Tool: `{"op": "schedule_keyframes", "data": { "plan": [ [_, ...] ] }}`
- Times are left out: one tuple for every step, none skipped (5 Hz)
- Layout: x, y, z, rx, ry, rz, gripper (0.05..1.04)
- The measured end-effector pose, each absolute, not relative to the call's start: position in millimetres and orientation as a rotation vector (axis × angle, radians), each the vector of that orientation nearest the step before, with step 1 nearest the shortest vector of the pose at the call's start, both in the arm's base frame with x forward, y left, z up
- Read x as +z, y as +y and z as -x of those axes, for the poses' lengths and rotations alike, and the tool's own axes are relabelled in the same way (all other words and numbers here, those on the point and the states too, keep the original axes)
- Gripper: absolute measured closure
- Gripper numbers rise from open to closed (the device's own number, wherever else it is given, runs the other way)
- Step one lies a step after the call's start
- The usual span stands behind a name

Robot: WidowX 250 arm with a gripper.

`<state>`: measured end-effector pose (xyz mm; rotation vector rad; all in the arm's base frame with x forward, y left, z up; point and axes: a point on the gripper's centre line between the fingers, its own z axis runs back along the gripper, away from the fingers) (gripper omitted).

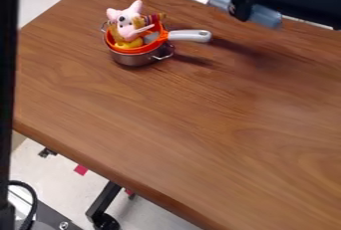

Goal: Move the blue knife to the top right of the table

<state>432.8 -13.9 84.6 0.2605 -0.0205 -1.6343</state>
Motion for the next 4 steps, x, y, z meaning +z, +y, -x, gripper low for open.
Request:
{"op": "schedule_keyframes", "data": {
  "plan": [
    [75.4, -11.7, -443.0, -1.622, -0.056, -0.272, 0.716],
    [56.6, -9.2, -448.6, -1.58, -0.098, -0.232, 0.716],
    [47.6, -6.4, -450.7, -1.536, -0.112, -0.259, 0.715],
    [32.3, -10.5, -445.1, -1.606, -0.062, -0.251, 0.659]
  ]
}}
